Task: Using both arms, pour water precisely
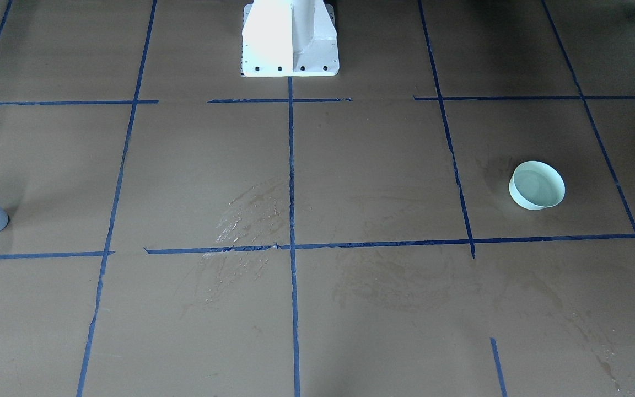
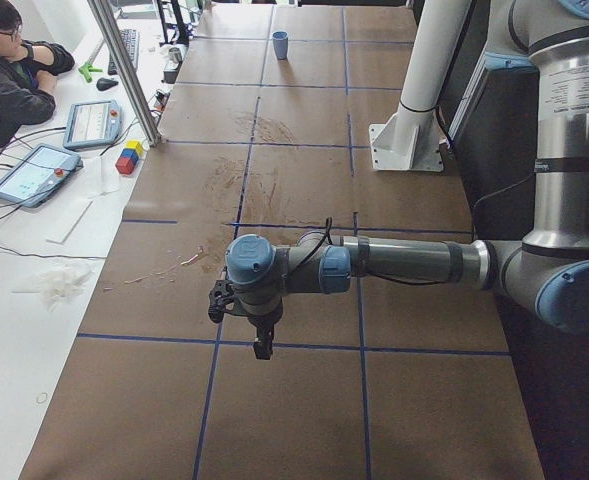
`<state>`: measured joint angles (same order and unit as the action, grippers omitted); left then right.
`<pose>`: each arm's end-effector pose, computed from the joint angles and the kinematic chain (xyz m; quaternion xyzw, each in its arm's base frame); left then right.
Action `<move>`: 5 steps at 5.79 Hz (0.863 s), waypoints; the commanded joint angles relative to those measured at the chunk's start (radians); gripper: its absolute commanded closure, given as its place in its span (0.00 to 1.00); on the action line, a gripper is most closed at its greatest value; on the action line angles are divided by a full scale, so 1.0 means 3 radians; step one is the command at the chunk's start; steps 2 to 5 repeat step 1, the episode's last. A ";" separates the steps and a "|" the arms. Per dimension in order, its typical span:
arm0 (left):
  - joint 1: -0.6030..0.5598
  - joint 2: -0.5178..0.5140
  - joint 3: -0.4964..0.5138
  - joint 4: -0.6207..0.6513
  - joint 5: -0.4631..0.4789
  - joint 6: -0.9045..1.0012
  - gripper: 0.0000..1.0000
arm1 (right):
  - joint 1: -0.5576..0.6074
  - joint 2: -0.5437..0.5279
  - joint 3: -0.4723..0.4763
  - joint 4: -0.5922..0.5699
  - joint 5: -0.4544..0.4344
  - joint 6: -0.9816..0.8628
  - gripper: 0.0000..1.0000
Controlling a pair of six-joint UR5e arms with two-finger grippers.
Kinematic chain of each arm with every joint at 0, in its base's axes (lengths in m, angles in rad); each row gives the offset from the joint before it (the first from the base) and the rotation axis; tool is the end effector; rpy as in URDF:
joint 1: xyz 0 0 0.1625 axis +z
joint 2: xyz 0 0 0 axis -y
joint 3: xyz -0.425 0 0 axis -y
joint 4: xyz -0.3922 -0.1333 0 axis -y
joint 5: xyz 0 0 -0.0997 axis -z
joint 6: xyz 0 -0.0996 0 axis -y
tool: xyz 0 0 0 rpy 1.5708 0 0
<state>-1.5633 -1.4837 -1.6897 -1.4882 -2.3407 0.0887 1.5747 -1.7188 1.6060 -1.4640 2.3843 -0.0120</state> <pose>-0.0606 -0.4514 0.6499 -0.0083 0.3760 0.0350 0.9259 0.0626 -0.4261 0.6960 0.0004 -0.3956 -0.0025 0.9184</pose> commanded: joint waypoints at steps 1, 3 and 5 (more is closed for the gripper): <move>0.0001 0.0006 -0.0023 0.0006 -0.0011 0.0001 0.00 | -0.0003 -0.0105 0.0046 0.0007 0.0024 -0.0001 0.00; 0.0001 0.0006 -0.0023 0.0006 -0.0011 0.0001 0.00 | -0.0003 -0.0105 0.0046 0.0007 0.0024 -0.0001 0.00; 0.0001 0.0006 -0.0023 0.0006 -0.0011 0.0001 0.00 | -0.0003 -0.0105 0.0046 0.0007 0.0024 -0.0001 0.00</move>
